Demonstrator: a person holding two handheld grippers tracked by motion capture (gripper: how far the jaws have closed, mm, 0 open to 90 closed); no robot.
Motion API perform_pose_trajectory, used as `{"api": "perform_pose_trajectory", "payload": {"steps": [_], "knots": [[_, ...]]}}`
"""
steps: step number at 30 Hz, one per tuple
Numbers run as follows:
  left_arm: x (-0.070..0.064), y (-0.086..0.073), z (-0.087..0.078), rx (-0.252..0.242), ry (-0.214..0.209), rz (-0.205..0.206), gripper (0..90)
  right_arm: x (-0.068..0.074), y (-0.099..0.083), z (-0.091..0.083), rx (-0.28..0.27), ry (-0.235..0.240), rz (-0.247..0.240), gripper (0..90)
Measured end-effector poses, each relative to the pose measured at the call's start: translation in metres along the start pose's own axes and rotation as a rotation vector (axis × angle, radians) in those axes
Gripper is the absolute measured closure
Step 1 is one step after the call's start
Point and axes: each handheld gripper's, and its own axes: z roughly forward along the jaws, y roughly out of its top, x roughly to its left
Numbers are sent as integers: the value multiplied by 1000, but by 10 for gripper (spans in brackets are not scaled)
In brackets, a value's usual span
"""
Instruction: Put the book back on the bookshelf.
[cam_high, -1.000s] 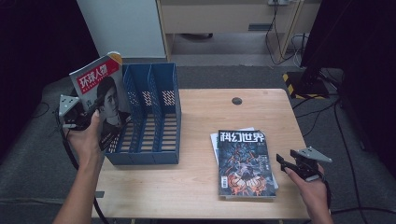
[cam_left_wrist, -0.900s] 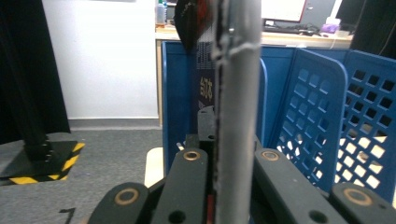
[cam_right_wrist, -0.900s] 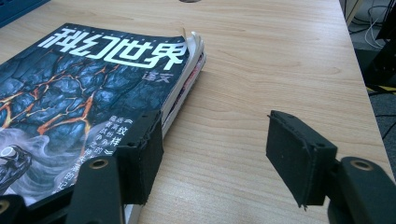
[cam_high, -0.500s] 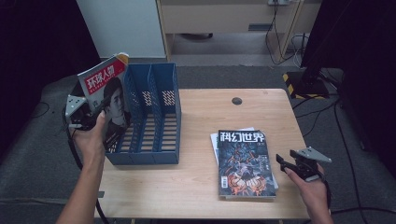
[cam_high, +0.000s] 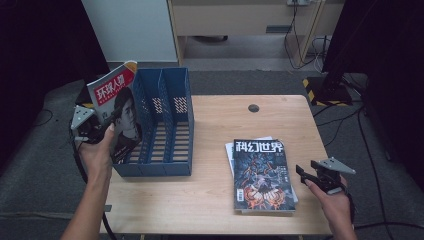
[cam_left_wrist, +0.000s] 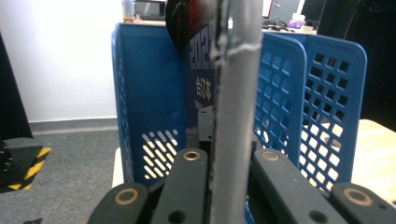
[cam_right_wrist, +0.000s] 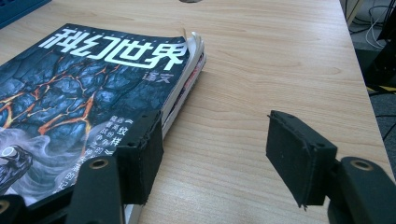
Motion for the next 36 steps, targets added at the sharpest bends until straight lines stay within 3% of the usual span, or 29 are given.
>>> {"api": "perform_pose_trajectory", "payload": {"steps": [9,20,31,36], "knots": [[5,-10,2,-49,-36,-27,866,0,0,-1,-1,0,2,367],[7,-15,9,-82,-56,-17,863,0,0,-1,-2,-1,4,367],[14,-26,3,-81,-54,-39,863,1,0,-1,3,0,2,367],[14,-32,2,-56,-65,-39,863,1,0,-1,1,0,3,367]]}}
